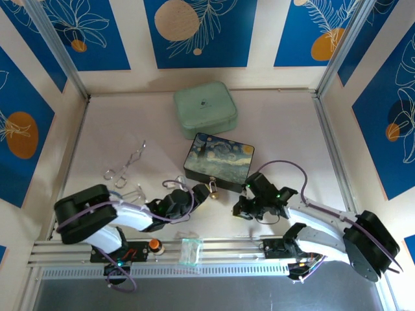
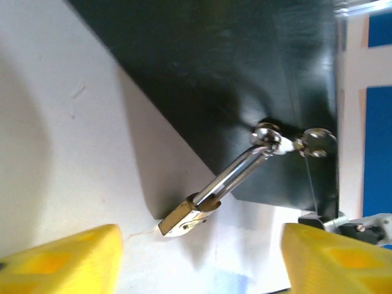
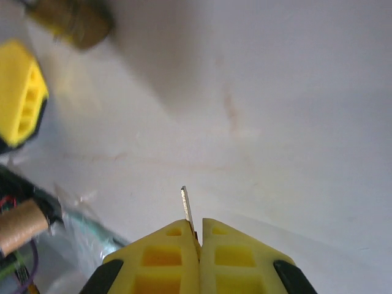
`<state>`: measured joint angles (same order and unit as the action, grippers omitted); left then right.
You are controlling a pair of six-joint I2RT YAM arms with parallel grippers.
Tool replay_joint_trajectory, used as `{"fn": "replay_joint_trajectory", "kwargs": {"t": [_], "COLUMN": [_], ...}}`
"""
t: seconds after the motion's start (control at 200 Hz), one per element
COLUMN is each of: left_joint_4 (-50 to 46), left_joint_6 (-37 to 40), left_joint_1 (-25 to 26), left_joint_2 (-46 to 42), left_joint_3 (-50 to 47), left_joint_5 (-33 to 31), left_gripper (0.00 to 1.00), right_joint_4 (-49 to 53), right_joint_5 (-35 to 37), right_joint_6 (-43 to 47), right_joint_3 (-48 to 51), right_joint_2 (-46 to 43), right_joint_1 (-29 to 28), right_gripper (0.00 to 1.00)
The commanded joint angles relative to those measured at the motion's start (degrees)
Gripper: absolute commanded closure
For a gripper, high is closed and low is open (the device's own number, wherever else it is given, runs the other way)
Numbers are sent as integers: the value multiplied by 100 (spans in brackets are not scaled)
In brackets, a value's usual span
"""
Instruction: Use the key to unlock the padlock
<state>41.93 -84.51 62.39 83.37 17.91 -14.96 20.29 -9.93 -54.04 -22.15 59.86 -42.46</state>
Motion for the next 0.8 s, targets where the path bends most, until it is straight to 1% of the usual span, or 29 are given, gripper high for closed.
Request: {"fn": "replay_joint_trajectory", "kwargs": {"t": [0.0,0.075,0.185,0.3,0.42,0.535,0.685,0.715,0.795], "left_joint_4": [-1318,-1592,-2092,-2509,-2745,-3435,-3228,-3210,-3172], "left_joint_6": [653,818,1064,1143,1108,1331,1362,1367,1425], "left_joint_1": [28,19,10,10,1,0,-6,-10,-8], "left_joint_2": [-590,-926,-1329,-1785,-2281,-2568,-2633,-2633,-2641], "left_joint_3": [221,222,304,239,-1,190,108,107,123], "left_joint_5": [-450,-566,-606,-716,-946,-1033,-878,-869,-840], "left_gripper": [17,11,10,10,10,8,8,8,8], "right_joint_4": [-44,-128,-563,-990,-606,-461,-261,-206,-35], "right_joint_5": [-264,-237,-394,-625,-462,-333,-24,14,150], "right_joint_6": [-22,183,287,247,352,434,423,444,460], "right_joint_3": [-208,-542,-994,-1368,-1760,-1829,-1810,-1815,-1826], "right_joint_2": [147,605,1425,2036,2703,3125,3225,3225,3171], "right_joint_1": [-435,-666,-847,-960,-966,-971,-1027,-1021,-1029], "right_gripper": [100,100,100,100,100,100,100,97,83]}}
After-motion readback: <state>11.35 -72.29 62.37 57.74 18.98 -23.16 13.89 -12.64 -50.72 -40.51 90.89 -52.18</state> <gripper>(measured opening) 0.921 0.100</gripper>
